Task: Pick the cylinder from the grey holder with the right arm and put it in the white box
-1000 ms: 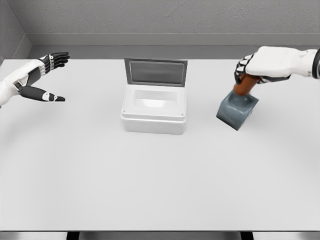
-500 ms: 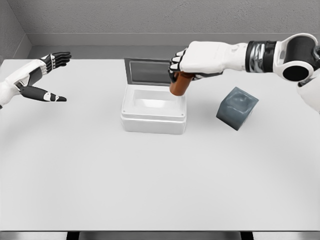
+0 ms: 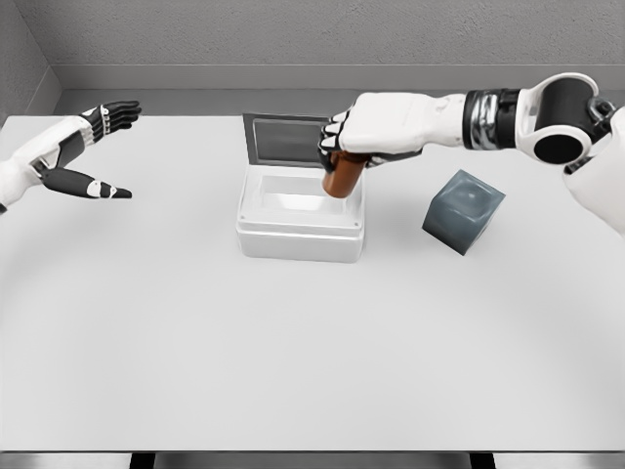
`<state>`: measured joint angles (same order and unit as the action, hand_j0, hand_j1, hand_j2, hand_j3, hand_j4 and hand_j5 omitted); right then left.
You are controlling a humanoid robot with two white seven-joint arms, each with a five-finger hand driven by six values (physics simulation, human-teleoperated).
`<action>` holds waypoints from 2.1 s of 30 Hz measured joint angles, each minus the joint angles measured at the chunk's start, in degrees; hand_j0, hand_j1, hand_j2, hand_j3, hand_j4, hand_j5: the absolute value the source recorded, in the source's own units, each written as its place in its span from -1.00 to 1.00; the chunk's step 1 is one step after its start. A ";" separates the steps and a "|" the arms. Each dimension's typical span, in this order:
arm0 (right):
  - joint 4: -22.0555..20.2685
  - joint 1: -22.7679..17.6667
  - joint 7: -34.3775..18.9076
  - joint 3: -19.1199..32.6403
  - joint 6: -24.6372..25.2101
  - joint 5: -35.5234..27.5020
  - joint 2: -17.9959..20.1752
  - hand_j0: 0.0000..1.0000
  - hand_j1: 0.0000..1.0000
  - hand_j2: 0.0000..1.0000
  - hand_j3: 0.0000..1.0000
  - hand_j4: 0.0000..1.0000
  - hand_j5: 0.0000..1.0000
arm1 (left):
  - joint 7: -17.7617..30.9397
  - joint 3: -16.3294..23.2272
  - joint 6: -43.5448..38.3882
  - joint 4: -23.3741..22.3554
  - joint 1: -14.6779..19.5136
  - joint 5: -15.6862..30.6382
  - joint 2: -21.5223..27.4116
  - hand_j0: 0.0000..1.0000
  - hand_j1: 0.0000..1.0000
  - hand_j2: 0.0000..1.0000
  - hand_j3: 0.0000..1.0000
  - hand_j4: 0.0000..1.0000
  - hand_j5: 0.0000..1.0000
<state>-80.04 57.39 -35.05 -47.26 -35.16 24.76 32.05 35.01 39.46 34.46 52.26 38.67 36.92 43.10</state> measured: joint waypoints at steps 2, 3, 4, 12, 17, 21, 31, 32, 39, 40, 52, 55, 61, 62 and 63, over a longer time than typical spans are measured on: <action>0.67 0.09 0.00 -0.31 0.00 0.13 -0.22 -0.36 -0.36 -0.36 -0.36 -0.36 -0.36 | 0.00 0.00 0.00 0.00 -0.09 0.01 0.00 1.00 1.00 1.00 1.00 1.00 1.00; 0.88 0.18 0.00 -0.42 -0.01 0.17 -0.28 -0.36 -0.36 -0.36 -0.36 -0.36 -0.36 | 0.00 0.00 0.00 0.00 -0.09 0.00 0.01 1.00 1.00 1.00 1.00 1.00 1.00; 1.02 0.18 0.00 -0.50 -0.01 0.20 -0.33 -0.36 -0.36 -0.36 -0.36 -0.36 -0.36 | 0.00 0.00 0.00 0.00 -0.09 0.00 0.01 1.00 1.00 1.00 1.00 1.00 1.00; 1.49 0.35 -0.01 -1.22 -0.01 0.25 -0.39 -0.34 -0.34 -0.34 -0.34 -0.34 -0.34 | 0.00 0.00 0.00 0.00 -0.09 0.01 0.02 1.00 1.00 1.00 1.00 1.00 1.00; 1.58 0.35 0.00 -1.32 0.00 0.28 -0.46 -0.22 -0.22 -0.22 -0.22 -0.22 -0.22 | 0.00 0.00 0.00 0.00 -0.09 0.01 0.01 1.00 1.00 1.00 1.00 1.00 1.00; 1.57 0.44 0.00 -1.33 -0.01 0.29 -0.58 0.33 0.33 0.33 0.33 0.33 0.33 | 0.00 0.00 0.00 0.00 -0.09 0.00 0.01 1.00 1.00 1.00 1.00 1.00 1.00; 0.26 0.70 0.02 -1.32 0.00 0.20 -0.99 1.00 1.00 1.00 1.00 1.00 1.00 | 0.00 0.00 0.00 0.00 -0.09 0.00 0.08 1.00 1.00 1.00 1.00 1.00 1.00; -0.24 0.79 0.02 -1.08 0.00 0.09 -0.68 1.00 1.00 1.00 1.00 1.00 1.00 | 0.00 0.00 0.00 0.00 -0.09 0.00 0.08 1.00 1.00 1.00 1.00 1.00 1.00; -3.67 -7.11 0.00 10.72 -0.07 -5.02 8.85 1.00 1.00 1.00 1.00 1.00 1.00 | 0.00 0.00 0.00 0.00 -0.09 0.03 0.21 1.00 1.00 1.00 1.00 1.00 1.00; -3.78 -9.57 0.00 12.98 -0.07 -5.66 10.96 1.00 1.00 1.00 1.00 1.00 1.00 | 0.00 0.00 -0.03 0.00 0.52 0.07 0.13 1.00 1.00 1.00 1.00 1.00 1.00; -3.28 -18.63 0.02 21.42 -0.01 -7.27 24.19 1.00 1.00 1.00 1.00 1.00 1.00 | 0.00 -2.57 -2.69 -14.69 9.32 -11.30 -19.82 1.00 1.00 1.00 1.00 1.00 1.00; -3.55 -18.54 0.02 21.62 0.00 -7.31 24.60 1.00 1.00 1.00 1.00 1.00 1.00 | 0.00 -3.67 -1.01 -16.04 9.23 -12.16 -20.60 1.00 1.00 1.00 1.00 1.00 1.00; -7.10 -18.54 0.02 21.10 0.00 -7.36 24.39 1.00 1.00 1.00 1.00 1.00 1.00 | 0.00 -4.07 0.41 -14.55 8.88 -12.42 -21.63 1.00 1.00 1.00 1.00 1.00 1.00; -7.31 -18.63 0.02 21.06 0.00 -7.37 24.35 1.00 1.00 1.00 1.00 1.00 1.00 | 0.00 -4.05 0.47 -14.27 8.88 -12.43 -21.77 1.00 1.00 1.00 1.00 1.00 1.00; -7.46 -18.55 0.02 21.03 0.00 -7.37 24.36 1.00 1.00 1.00 1.00 1.00 1.00 | 0.00 -4.04 0.52 -13.92 8.70 -12.45 -21.89 1.00 1.00 1.00 1.00 1.00 1.00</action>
<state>-87.51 38.85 -35.03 -26.23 -35.16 17.39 56.41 35.01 35.42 34.98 38.34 47.37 24.47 21.21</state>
